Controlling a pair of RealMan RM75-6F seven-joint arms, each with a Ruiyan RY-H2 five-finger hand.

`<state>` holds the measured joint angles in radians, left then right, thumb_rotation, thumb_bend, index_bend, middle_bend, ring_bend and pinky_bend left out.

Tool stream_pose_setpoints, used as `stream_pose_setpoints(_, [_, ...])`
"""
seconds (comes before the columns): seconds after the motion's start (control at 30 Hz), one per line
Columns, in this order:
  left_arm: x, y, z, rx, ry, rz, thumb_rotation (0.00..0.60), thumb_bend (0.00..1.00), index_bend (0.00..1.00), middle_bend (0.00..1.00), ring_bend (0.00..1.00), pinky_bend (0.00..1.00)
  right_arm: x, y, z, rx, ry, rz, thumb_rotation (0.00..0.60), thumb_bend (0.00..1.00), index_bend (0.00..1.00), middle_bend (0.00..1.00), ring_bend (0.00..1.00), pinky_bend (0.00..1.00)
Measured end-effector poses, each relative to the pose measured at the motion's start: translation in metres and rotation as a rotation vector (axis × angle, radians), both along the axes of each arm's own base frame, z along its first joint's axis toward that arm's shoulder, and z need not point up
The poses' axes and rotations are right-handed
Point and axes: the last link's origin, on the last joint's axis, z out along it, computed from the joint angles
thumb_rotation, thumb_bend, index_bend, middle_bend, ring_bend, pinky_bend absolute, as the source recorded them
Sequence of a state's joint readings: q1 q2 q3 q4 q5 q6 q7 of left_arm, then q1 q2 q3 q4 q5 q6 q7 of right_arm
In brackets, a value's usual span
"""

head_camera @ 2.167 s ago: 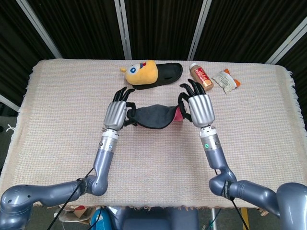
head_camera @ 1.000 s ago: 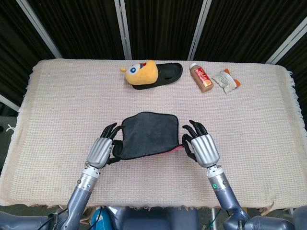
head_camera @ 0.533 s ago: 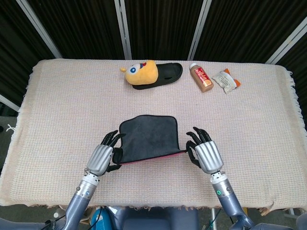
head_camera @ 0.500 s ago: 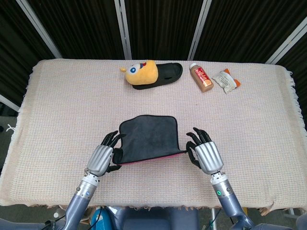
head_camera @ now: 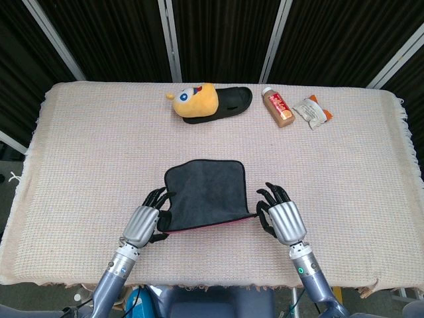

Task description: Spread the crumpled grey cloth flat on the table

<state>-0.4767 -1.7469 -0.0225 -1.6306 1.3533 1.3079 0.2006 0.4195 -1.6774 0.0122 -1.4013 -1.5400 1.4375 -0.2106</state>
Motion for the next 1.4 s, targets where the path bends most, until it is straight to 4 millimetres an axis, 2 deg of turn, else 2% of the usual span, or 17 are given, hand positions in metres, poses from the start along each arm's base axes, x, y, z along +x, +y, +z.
stream_pose_setpoints(0.13, [-0.002,0.000,0.001,-0.014,0.013,-0.003,0.600,0.49,0.71,0.13,0.00,0.00,0.001,0.002,-0.001,0.004,0.007,0.003,0.600,0.57,0.68,0.29,0.14,0.19])
stream_pose_setpoints(0.23, [-0.004,0.000,0.001,-0.030,0.024,-0.001,0.600,0.47,0.66,0.11,0.00,0.00,0.002,0.004,-0.002,0.012,0.013,0.005,0.600,0.57,0.64,0.29,0.14,0.19])
stream_pose_setpoints(0.47, [-0.011,-0.003,0.003,-0.084,0.077,0.009,0.600,0.29,0.46,0.04,0.00,0.00,0.001,0.010,-0.005,0.042,0.054,-0.010,0.600,0.55,0.45,0.25,0.08,0.12])
stream_pose_setpoints(0.53, [-0.013,-0.004,0.004,-0.101,0.091,0.013,0.600,0.25,0.42,0.04,0.00,0.00,0.002,0.012,-0.006,0.055,0.069,-0.018,0.600,0.49,0.37,0.21,0.05,0.10])
stream_pose_setpoints(0.63, [-0.014,-0.004,0.007,-0.121,0.109,0.014,0.600,0.16,0.35,0.02,0.00,0.00,0.002,0.014,-0.008,0.073,0.094,-0.029,0.600,0.32,0.19,0.13,0.01,0.06])
stream_pose_setpoints(0.7, [-0.015,-0.004,0.008,-0.130,0.119,0.009,0.600,0.08,0.26,0.00,0.00,0.00,0.002,0.015,-0.008,0.081,0.111,-0.036,0.600,0.24,0.08,0.07,0.00,0.03])
stream_pose_setpoints(0.77, [-0.015,-0.004,0.010,-0.138,0.129,0.003,0.600,0.02,0.16,0.00,0.00,0.00,0.002,0.017,-0.008,0.089,0.133,-0.048,0.600,0.21,0.02,0.04,0.00,0.01])
stream_pose_setpoints(0.87, [-0.015,-0.003,0.014,-0.144,0.136,-0.003,0.600,0.00,0.04,0.00,0.00,0.00,0.003,0.018,-0.004,0.091,0.160,-0.067,0.600,0.17,0.00,0.00,0.00,0.00])
stream_pose_setpoints(0.97, [-0.014,-0.001,0.019,-0.144,0.144,-0.011,0.600,0.00,0.00,0.00,0.00,0.00,0.002,0.017,0.004,0.080,0.179,-0.086,0.600,0.17,0.00,0.00,0.00,0.00])
stream_pose_setpoints(1.27, [-0.016,0.007,0.041,-0.133,0.146,-0.029,0.600,0.00,0.00,0.00,0.00,0.00,0.008,0.026,0.041,0.051,0.103,-0.087,0.600,0.16,0.00,0.00,0.00,0.00])
stream_pose_setpoints(1.4, [-0.019,0.015,0.051,-0.101,0.170,-0.034,0.600,0.00,0.06,0.00,0.00,0.00,0.006,0.028,0.057,0.032,0.063,-0.104,0.600,0.16,0.00,0.00,0.00,0.00])
